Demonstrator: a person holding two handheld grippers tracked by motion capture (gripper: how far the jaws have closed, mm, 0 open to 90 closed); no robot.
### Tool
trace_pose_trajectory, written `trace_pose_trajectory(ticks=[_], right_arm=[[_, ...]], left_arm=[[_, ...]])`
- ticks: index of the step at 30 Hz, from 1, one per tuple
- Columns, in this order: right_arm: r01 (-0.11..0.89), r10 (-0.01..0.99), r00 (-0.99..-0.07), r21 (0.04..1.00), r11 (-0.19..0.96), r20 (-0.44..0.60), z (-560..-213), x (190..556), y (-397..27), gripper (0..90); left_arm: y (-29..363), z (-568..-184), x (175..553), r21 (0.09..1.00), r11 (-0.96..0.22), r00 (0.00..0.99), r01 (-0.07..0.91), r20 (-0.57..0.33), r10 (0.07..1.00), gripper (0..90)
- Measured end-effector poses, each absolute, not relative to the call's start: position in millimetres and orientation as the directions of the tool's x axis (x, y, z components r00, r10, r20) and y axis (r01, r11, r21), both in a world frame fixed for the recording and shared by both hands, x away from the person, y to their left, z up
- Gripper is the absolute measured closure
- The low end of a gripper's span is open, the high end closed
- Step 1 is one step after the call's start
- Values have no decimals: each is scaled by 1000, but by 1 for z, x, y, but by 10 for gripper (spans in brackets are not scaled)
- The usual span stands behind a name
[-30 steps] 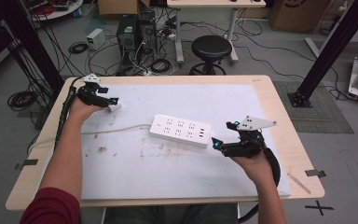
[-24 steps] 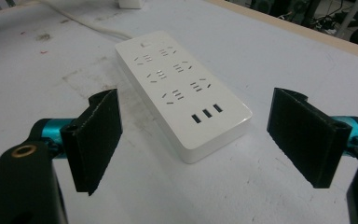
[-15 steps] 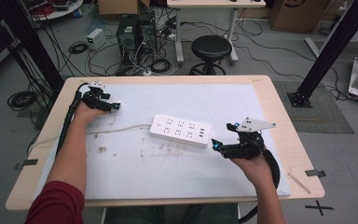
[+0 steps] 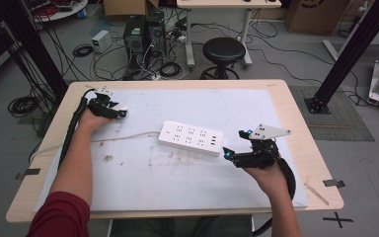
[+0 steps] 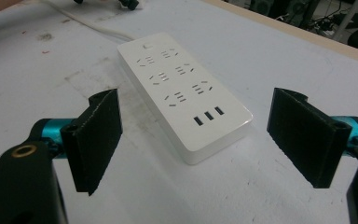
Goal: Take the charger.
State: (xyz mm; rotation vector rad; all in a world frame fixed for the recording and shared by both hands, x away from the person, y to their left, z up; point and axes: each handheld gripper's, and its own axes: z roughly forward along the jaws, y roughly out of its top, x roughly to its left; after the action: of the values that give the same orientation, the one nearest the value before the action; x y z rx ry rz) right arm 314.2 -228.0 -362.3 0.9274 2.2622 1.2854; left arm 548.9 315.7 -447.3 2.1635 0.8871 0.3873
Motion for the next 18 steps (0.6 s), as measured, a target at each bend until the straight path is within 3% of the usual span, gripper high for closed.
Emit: trace_pose_trajectory(ticks=[12, 18], right_arm=[[364, 702, -712, 859, 361, 6, -360, 314, -229, 182], [350, 672, -741, 858, 375, 9, -349, 313, -227, 182]], left_arm=[[313, -436, 542, 723, -511, 720, 464, 27, 693, 425], [304, -393, 509, 763, -535, 769, 362, 80, 634, 425]])
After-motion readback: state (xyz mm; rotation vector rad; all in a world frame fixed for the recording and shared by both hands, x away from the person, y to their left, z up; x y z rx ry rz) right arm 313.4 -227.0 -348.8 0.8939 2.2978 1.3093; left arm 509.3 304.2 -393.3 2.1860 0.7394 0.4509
